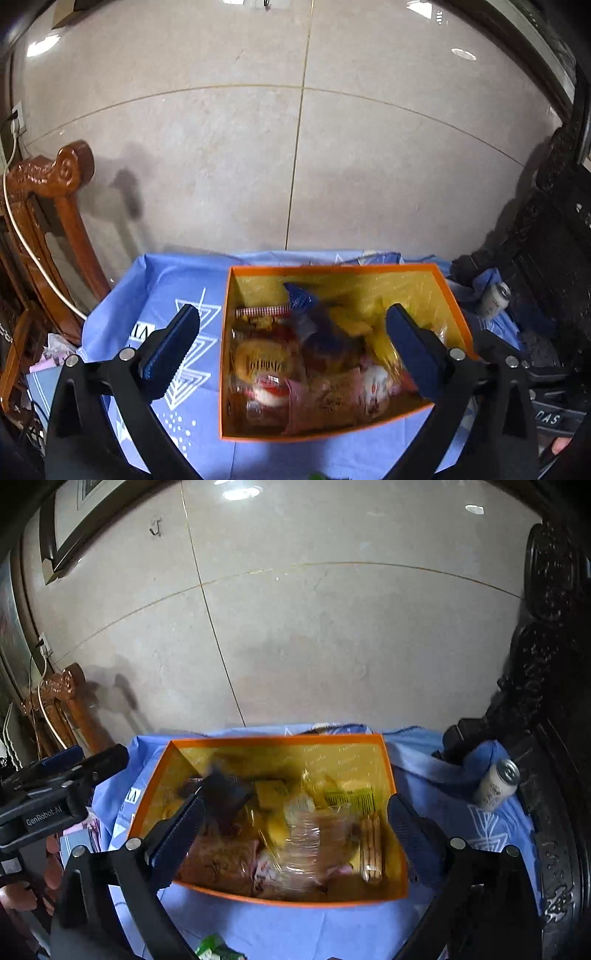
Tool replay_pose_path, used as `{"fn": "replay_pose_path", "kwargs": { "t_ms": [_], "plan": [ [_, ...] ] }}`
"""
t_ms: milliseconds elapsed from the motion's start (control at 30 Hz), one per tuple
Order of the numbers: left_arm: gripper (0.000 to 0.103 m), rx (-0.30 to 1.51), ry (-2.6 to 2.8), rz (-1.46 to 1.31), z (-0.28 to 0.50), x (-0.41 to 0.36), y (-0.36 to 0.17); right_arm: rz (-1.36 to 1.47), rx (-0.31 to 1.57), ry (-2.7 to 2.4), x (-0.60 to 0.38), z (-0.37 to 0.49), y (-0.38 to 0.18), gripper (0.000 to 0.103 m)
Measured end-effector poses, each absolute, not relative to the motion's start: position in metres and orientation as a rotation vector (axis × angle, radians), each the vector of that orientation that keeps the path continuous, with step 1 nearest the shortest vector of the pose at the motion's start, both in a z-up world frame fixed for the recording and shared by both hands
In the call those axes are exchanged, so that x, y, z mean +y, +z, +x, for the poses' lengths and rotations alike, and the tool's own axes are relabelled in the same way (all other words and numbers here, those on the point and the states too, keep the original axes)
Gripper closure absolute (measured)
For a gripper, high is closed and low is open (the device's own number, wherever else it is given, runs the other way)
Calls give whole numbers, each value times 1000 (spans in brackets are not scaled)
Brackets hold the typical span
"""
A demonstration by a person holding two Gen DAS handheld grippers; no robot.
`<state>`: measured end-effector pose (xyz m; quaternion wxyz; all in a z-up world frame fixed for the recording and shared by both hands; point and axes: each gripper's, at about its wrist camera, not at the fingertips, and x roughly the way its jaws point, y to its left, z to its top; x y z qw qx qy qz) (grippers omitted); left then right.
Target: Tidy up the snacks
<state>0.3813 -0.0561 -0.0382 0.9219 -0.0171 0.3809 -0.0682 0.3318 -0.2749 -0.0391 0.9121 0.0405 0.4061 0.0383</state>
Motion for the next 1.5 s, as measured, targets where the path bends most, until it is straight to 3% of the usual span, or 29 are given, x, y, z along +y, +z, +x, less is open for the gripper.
{"fn": "replay_pose_path", "kwargs": {
  "t_ms": [567, 1100, 1167, 1267, 1333, 1400, 1500],
  "plan": [
    [4, 879, -227, -25, 229, -23, -95, 1, 999, 308, -252, 184, -131, 3],
    [4, 955, -125, -44, 172, 31, -119, -331, 1143, 577, -211, 210, -209, 7],
    [4, 970, -117, -47, 172, 34, -121, -343, 1164, 597, -208, 213, -215, 11],
    [4, 977, -113, -52, 171, 34, -123, -358, 1191, 616, -203, 218, -224, 26],
    [4, 976, -115, -49, 172, 33, -122, -373, 1197, 611, -201, 218, -227, 44],
    [4, 977, -119, -46, 173, 31, -123, -377, 1216, 617, -201, 217, -232, 54],
    [4, 983, -130, -45, 175, 28, -125, -375, 1214, 602, -203, 213, -234, 60]
  ]
}}
